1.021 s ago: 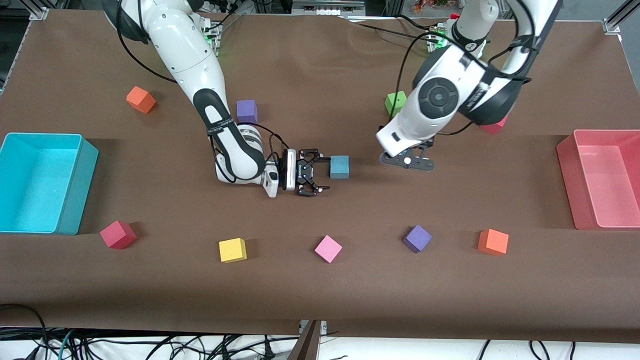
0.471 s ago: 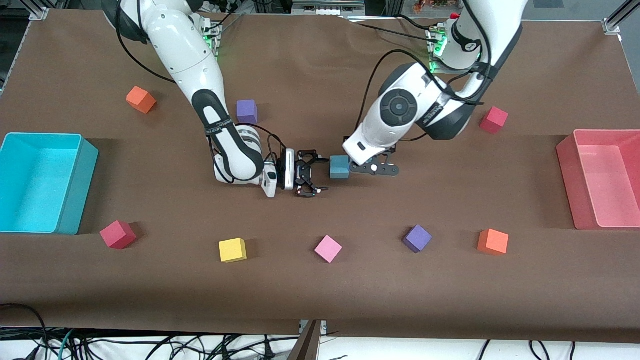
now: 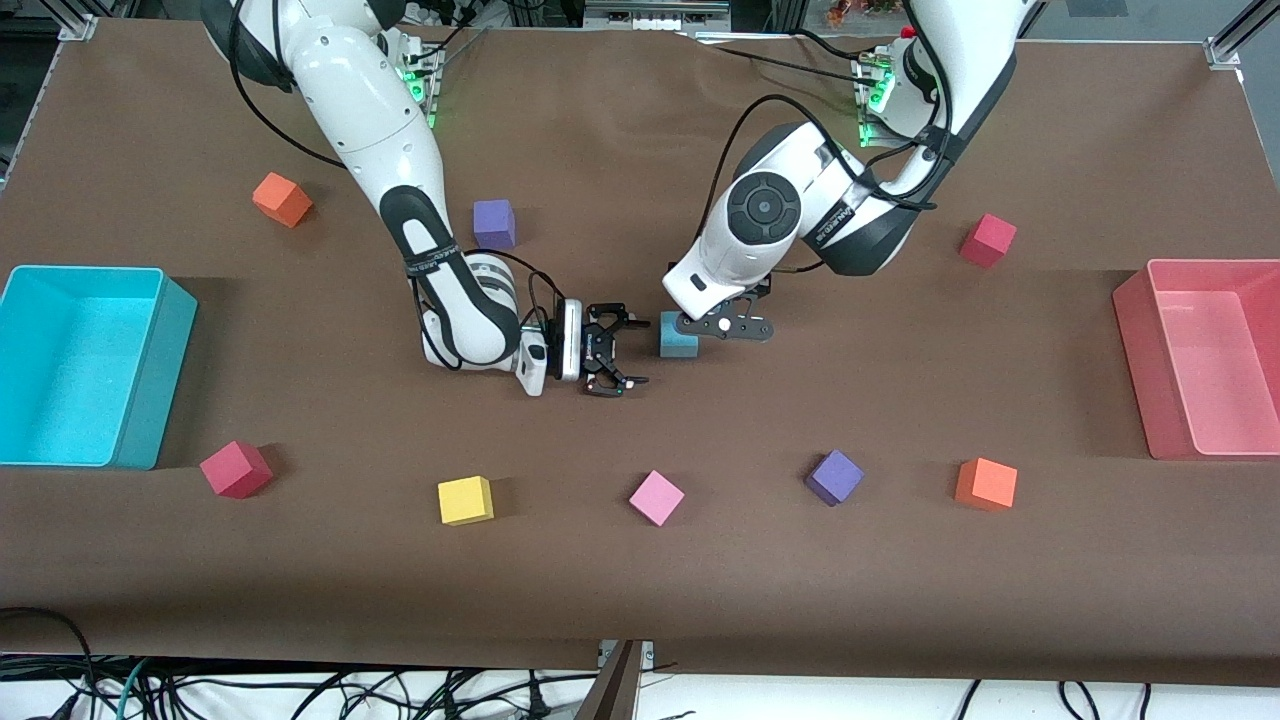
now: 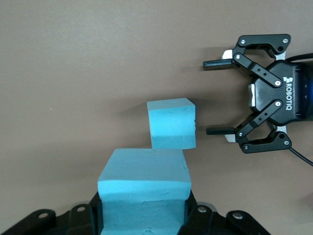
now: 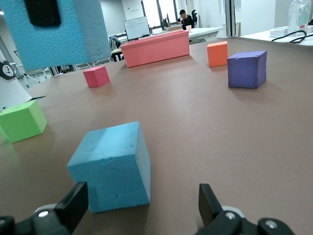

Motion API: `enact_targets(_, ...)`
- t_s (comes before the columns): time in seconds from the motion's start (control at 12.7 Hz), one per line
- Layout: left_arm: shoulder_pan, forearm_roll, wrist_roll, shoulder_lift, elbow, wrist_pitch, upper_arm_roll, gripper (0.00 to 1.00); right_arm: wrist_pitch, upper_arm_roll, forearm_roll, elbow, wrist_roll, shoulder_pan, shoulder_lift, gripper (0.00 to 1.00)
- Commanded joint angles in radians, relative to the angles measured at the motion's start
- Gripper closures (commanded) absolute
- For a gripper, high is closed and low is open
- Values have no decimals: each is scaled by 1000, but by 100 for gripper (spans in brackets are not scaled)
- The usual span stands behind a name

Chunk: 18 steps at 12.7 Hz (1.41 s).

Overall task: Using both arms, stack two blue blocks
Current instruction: 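Lower the held cube onto the centre cyan cube with the left gripper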

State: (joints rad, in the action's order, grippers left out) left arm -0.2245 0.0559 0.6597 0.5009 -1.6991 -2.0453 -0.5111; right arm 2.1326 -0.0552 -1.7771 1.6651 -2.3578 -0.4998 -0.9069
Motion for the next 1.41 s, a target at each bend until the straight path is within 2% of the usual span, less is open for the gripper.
enact_targets(0.0,-33,-12,12,37,19,-61,8,77,-8,-6,-13,7,-34,7,2,0)
enact_targets(0.47,-41,2,18,106,21,-156,16,77,-10,-6,-15,7,-34,7,2,0)
enact_targets(1.1,-56,67,47,139,29,-158,22,77,-10,-6,-16,1,-31,7,6,0)
enact_targets(1.34,-55,67,49,151,29,-210,23,77,-10,-6,-16,-2,-31,7,6,0)
